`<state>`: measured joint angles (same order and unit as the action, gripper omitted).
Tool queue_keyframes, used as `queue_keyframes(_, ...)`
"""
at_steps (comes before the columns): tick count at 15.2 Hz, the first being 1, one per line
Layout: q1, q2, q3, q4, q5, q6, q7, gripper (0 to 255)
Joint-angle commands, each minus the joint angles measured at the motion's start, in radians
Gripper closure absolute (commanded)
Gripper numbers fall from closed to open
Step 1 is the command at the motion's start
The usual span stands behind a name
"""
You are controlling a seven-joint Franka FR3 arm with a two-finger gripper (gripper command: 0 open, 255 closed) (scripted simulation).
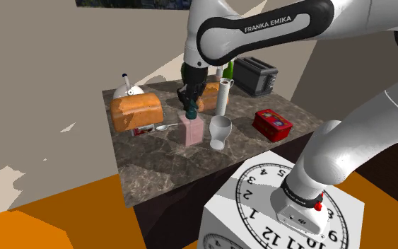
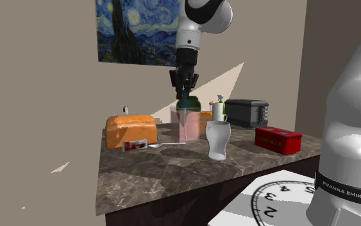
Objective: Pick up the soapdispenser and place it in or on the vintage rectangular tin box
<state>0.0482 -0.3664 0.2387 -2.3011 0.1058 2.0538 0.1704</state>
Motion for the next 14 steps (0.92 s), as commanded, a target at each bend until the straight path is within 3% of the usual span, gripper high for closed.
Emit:
queue_keyframes(1, -0.001, -0.005, -0.002, 0.021, -0.001, -0.026, 0.0, 255)
queue_keyframes(14, -0.005, -0.016, -0.013, 0.176, -0.007, -0.192, 0.003, 255)
